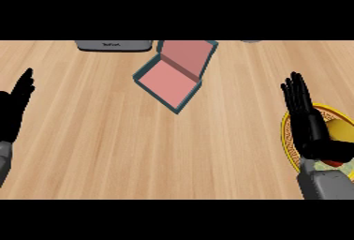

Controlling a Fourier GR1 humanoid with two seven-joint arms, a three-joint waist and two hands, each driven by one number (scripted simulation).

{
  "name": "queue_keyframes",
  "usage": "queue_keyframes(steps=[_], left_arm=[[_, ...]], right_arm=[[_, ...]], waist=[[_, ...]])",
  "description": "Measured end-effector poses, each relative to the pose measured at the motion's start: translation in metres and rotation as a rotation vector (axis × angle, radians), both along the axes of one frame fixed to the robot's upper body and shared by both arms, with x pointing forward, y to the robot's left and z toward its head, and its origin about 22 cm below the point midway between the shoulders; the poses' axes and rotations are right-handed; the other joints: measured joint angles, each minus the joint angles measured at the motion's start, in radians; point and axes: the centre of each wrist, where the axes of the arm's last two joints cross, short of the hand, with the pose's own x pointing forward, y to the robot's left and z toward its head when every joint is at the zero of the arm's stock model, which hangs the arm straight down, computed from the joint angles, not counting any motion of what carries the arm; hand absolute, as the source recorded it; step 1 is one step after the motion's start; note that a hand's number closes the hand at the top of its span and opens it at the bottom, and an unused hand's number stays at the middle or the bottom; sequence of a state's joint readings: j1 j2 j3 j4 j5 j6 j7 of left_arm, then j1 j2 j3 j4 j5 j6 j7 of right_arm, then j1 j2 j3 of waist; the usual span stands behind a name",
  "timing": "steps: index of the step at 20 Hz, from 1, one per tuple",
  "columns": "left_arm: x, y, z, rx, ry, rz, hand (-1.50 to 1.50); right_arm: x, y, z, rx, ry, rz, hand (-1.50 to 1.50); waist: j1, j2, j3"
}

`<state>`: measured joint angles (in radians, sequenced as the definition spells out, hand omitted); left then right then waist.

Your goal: Pick the bell pepper from the plate and place it in the cardboard box

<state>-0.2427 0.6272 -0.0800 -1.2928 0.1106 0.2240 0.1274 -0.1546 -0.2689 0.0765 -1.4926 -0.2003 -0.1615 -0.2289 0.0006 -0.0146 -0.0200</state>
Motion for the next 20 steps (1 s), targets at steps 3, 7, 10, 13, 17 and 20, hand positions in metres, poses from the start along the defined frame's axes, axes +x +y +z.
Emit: queue_keyframes(steps=[3, 7, 10, 13, 17, 20], left_arm=[[-0.005, -0.007, -0.010, -0.026, -0.013, -0.017, 0.00], [-0.012, -0.028, -0.024, -0.066, -0.018, -0.062, 0.00], [-0.022, -0.047, -0.039, -0.111, -0.010, -0.097, 0.00], [-0.033, -0.061, -0.049, -0.133, -0.007, -0.116, 0.00], [-0.046, -0.068, -0.054, -0.147, -0.003, -0.127, 0.00], [-0.047, -0.071, -0.053, -0.150, -0.002, -0.134, 0.00]], right_arm=[[0.007, -0.015, 0.024, 0.006, -0.039, 0.107, -1.50], [0.018, -0.048, 0.064, -0.120, -0.096, 0.272, 1.50], [0.019, -0.089, 0.060, -0.239, -0.048, 0.171, -1.50], [0.018, -0.125, 0.042, -0.156, -0.037, 0.143, -1.50], [0.015, -0.168, 0.040, -0.197, -0.059, 0.180, -1.50], [0.013, -0.192, 0.065, -0.369, -0.035, 0.229, -1.50]], waist=[[0.002, 0.007, 0.011], [0.005, 0.010, 0.011], [0.013, 0.015, 0.016], [0.015, 0.017, 0.020], [0.017, 0.018, 0.021], [0.018, 0.019, 0.022]])
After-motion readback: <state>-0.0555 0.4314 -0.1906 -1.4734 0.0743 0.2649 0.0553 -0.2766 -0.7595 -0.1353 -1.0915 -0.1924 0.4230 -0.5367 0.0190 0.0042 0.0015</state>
